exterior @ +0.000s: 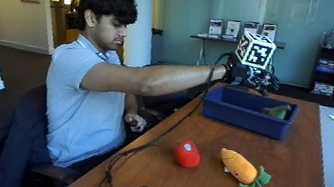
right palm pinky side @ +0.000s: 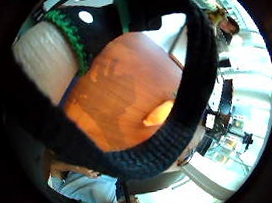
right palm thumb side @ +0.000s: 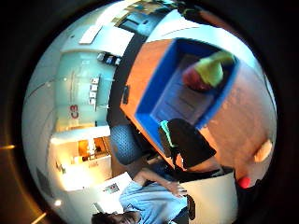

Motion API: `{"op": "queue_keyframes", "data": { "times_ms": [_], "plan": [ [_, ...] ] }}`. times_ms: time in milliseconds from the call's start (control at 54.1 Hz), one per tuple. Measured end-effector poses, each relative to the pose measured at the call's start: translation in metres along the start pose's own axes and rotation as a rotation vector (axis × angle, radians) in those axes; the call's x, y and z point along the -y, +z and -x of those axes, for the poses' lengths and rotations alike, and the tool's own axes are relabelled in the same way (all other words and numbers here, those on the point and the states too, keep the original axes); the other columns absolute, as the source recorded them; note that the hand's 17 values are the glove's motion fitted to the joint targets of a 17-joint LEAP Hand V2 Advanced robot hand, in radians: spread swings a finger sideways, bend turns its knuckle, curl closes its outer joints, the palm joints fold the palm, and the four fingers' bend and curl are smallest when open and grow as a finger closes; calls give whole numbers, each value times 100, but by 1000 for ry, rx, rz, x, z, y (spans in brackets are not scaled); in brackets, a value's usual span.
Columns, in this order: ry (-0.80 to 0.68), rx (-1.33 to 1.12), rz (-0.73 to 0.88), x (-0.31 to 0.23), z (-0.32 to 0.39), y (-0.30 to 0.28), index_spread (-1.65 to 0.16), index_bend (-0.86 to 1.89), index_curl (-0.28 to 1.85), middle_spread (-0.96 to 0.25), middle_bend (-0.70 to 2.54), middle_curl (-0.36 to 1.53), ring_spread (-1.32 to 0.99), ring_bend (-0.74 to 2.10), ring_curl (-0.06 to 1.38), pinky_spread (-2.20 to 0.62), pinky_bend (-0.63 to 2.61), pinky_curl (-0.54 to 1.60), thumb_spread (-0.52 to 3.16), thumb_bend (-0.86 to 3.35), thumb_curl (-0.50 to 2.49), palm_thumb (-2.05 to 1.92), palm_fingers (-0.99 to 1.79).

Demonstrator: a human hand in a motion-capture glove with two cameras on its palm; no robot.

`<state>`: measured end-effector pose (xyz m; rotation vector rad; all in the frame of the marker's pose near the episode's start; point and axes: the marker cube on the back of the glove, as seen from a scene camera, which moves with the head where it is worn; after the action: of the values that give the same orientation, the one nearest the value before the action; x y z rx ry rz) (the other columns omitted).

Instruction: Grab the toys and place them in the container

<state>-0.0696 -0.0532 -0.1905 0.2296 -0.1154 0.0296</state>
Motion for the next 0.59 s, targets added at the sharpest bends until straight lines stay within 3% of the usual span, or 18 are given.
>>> {"op": "queue_keyframes", "data": {
  "times_ms": [166, 314, 518, 592],
  "plan": [
    [215, -47, 88, -49, -122, 8, -33, 18, 34, 3, 12, 17, 2, 19, 17, 8, 100, 35, 139, 10, 32, 0, -15],
    [434, -32, 169, -70, -196, 50, -33, 18, 34, 3, 12, 18, 2, 15, 16, 10, 99, 34, 139, 8, 31, 1, -17],
    [461, 11, 464, -74, -231, 125, -34, 21, 36, 3, 7, 16, 3, 6, 11, 11, 108, 36, 140, 6, 32, 4, -29],
    [438, 17, 496, -72, -235, 142, -34, 21, 37, 3, 6, 14, 4, 7, 9, 10, 111, 37, 140, 6, 32, 5, -31]
  ]
}}
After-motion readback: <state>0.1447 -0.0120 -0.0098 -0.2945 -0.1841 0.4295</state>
